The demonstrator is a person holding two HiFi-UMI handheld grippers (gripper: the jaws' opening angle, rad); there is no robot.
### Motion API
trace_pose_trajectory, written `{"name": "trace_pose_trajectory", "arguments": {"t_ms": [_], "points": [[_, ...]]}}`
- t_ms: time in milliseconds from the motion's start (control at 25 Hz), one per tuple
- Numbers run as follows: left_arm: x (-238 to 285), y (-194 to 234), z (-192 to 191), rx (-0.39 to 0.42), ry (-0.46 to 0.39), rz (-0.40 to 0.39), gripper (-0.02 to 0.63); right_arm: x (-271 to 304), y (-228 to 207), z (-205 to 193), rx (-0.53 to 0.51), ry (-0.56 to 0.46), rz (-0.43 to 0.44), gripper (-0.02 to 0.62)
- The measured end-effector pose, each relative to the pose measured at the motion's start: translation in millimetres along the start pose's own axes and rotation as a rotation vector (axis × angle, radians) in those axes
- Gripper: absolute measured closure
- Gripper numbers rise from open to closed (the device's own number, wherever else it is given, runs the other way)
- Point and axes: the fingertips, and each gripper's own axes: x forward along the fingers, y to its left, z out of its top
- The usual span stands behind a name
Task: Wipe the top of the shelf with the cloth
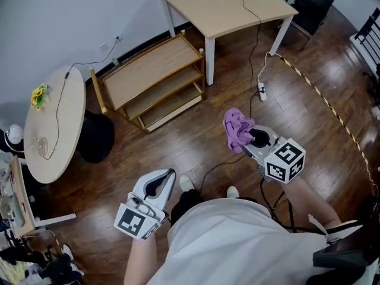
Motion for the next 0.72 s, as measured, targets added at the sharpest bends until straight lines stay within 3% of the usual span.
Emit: {"name": "trace_pose_trajectory", "arguments": {"t_ms": [160, 480, 720], "points": [[25.7, -59.2, -0.9, -0.027, 0.006, -0.036, 0.586, -58.4, -7.6, -4.8, -0.016, -0.009, 0.003, 0.492], [54.9, -121.7, -7.3, -0.013, 0.044, -0.047, 0.586, -121.4, -28.1, -10.4, -0.002, -0.041, 0.011, 0.492], [71.2, -144.8, 0.5, 0.031, 0.045, -0.083, 0.587, -149.3, -28.7, 1.2, -0.028, -0.105, 0.012, 0.491]]}}
